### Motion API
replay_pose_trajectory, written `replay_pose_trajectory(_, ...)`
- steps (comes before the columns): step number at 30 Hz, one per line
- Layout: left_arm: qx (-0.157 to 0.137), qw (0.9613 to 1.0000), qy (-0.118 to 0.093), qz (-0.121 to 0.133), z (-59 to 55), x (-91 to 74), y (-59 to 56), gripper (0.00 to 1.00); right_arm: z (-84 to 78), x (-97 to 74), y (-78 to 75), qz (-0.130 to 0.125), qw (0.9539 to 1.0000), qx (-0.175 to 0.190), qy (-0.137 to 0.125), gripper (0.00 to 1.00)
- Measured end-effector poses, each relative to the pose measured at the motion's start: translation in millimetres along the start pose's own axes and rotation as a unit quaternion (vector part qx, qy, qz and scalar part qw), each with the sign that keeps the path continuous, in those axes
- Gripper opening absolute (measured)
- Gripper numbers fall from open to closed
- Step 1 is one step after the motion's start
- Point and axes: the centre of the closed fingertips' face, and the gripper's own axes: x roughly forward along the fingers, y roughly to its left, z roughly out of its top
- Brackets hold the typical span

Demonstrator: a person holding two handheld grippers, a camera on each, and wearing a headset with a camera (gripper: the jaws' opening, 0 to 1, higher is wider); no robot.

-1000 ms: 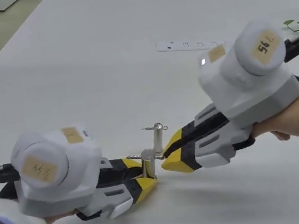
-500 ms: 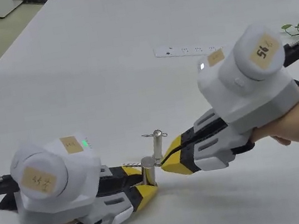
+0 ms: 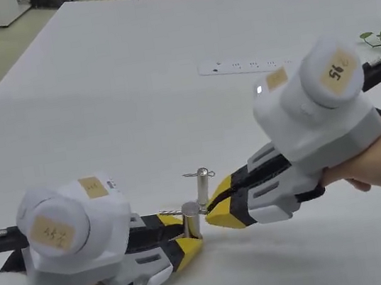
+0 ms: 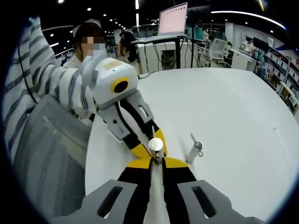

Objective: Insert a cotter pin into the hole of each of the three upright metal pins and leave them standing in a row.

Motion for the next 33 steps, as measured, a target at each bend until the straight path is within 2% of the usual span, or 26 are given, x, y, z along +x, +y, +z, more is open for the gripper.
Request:
replay_pose_trajectory(4, 0.0, 1.0, -0.008, 0.004, 1.9, -3.4, 0.4, 0.15, -1.5, 0.7, -2.2, -0.006, 1.0, 0.005, -0.003, 0.17)
replay_pose_trajectory(7, -0.009, 0.9998, -0.018, 0.0, 4.8, -7.6, 0.1, 0.27, -1.1, 2.0, -1.2, -0.005, 1.0, 0.005, -0.006, 0.18)
replay_pose_trajectory(10, -0.013, 0.9997, -0.018, -0.006, 4.2, -12.3, -2.2, 0.35, 0.8, 3.5, -0.3, -0.005, 0.9999, 0.002, -0.011, 0.19)
replay_pose_trajectory(14, -0.012, 0.9998, -0.015, 0.0, 1.0, -17.7, -1.5, 0.52, 4.1, 6.7, 2.1, 0.0, 0.9999, 0.001, -0.016, 0.2)
replay_pose_trajectory(16, -0.024, 0.9996, -0.017, -0.003, -0.7, -20.6, -2.8, 0.57, 4.9, 8.5, 3.5, 0.002, 0.9999, -0.002, -0.017, 0.2)
replay_pose_trajectory(19, -0.032, 0.999, -0.03, -0.003, 0.7, -24.5, -5.6, 0.66, 6.4, 11.9, 5.7, 0.005, 0.9998, -0.005, -0.017, 0.2)
replay_pose_trajectory(22, -0.032, 0.9984, -0.047, -0.005, 5.1, -27.4, -9.3, 0.81, 7.6, 14.4, 6.6, 0.007, 0.9998, -0.007, -0.017, 0.2)
replay_pose_trajectory(26, -0.061, 0.9957, -0.068, -0.017, 12.0, -31.2, -15.7, 0.96, 8.2, 17.4, 6.1, 0.005, 0.9998, -0.01, -0.015, 0.2)
replay_pose_trajectory(30, -0.065, 0.9948, -0.078, -0.009, 17.1, -36.4, -15.5, 0.99, 8.7, 19.5, 5.9, 0.004, 0.9998, -0.011, -0.016, 0.2)
replay_pose_trajectory(33, -0.071, 0.9946, -0.075, 0.007, 14.0, -38.7, -10.7, 0.99, 7.3, 22.6, 6.0, 0.004, 0.9998, -0.017, -0.01, 0.19)
